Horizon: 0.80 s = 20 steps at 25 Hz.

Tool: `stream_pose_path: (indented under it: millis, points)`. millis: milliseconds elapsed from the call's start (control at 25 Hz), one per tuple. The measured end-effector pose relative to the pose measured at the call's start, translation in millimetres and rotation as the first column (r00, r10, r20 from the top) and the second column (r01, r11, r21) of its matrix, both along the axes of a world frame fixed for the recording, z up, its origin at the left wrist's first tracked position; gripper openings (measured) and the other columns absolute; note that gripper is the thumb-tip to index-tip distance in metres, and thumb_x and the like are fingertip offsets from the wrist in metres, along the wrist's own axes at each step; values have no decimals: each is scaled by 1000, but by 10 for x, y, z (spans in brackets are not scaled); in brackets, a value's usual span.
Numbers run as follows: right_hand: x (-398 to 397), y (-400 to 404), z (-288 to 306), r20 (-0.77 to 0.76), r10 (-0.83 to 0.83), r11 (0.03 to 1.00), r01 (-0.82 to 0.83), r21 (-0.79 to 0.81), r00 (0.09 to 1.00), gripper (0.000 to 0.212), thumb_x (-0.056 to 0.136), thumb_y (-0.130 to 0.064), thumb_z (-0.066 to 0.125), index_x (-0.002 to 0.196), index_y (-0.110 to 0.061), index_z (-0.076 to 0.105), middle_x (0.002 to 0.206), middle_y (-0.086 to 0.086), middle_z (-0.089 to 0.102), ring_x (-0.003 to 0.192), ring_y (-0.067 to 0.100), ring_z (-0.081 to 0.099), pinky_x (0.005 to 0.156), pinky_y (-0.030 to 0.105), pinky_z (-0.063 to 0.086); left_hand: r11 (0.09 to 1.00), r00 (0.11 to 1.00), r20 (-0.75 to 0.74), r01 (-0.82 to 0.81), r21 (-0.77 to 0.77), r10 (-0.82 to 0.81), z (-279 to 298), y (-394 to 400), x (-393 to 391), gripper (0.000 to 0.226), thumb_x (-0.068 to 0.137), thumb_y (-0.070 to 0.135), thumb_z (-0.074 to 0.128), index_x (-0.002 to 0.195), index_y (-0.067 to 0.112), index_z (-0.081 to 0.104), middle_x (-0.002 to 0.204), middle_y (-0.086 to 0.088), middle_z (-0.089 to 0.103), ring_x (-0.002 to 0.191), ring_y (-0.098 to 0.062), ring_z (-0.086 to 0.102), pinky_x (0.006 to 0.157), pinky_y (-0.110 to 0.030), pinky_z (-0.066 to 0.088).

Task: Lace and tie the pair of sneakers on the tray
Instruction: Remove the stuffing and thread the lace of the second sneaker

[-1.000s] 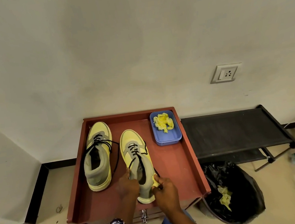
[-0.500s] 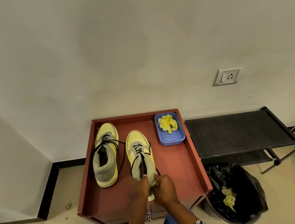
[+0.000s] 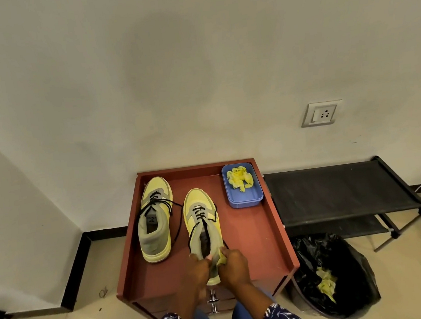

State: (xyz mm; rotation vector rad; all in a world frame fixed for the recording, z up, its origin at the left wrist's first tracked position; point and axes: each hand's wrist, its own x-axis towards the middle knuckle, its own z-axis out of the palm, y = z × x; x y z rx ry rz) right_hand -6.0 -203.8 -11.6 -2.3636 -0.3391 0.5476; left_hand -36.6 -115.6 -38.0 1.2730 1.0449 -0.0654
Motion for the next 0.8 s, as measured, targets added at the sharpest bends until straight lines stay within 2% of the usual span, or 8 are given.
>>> stream_pose_path:
  millis: [120, 240, 320, 480, 560, 680, 800]
  points:
    - [-19, 2, 67, 3, -38, 999, 38, 39, 999, 33, 86, -8, 50, 116, -6, 62, 115, 14, 63, 104, 27, 59, 86, 24, 42, 1000, 1000, 21, 9, -18, -9, 94, -13, -56, 21, 91, 1, 47, 112, 2, 46, 113, -22, 56, 100, -32, 57, 85, -40, 50]
    - [-49, -6, 148, 12, -60, 995, 59, 82, 998, 40, 87, -6, 53, 126, -6, 55, 126, 12, 57, 115, 24, 55, 95, 20, 38, 999, 999, 4, 36, 17, -36, 60, -1, -35, 30, 92, 7, 50, 121, 1, 44, 119, -22, 55, 109, -33, 55, 93, -41, 48]
    - [-78, -34, 164, 5, -18, 997, 17, 75, 1000, 40, 89, -7, 53, 128, -6, 53, 130, 11, 54, 118, 23, 52, 96, 18, 36, 997, 998, -24, 61, 54, -60, 43, 2, -26, 29, 92, 9, 51, 119, 2, 44, 120, -23, 54, 109, -34, 55, 96, -44, 46]
    - [-161, -102, 146, -3, 38, 999, -38, 14, 999, 31, 94, -11, 46, 122, -7, 58, 126, 11, 56, 114, 21, 53, 89, 17, 37, 983, 990, -72, 128, 134, -119, -10, 33, -32, 27, 93, 13, 48, 120, 7, 47, 127, -24, 52, 111, -31, 54, 102, -43, 42]
    - [-196, -140, 131, -10, 55, 998, -55, -10, 998, 29, 94, -12, 46, 119, -7, 61, 124, 11, 59, 112, 21, 54, 87, 19, 38, 975, 988, -88, 144, 169, -131, -4, 31, -38, 19, 93, 12, 49, 111, 9, 53, 129, -23, 51, 112, -31, 53, 103, -43, 41]
    - [-235, -182, 107, -39, 81, 996, -83, -32, 996, 30, 92, -8, 48, 119, -6, 60, 125, 11, 60, 114, 21, 55, 89, 20, 38, 960, 986, -121, 141, 244, -114, 15, 13, -39, 34, 91, 12, 54, 120, -6, 50, 126, -24, 52, 116, -36, 51, 100, -39, 42]
    - [-244, -171, 84, -61, 60, 998, -62, -18, 996, 31, 91, -5, 48, 120, -3, 60, 125, 12, 60, 114, 22, 55, 92, 22, 40, 928, 980, -159, 166, 333, -119, -7, 28, -11, 32, 89, 13, 57, 112, -9, 54, 121, -27, 55, 113, -37, 52, 97, -38, 42]
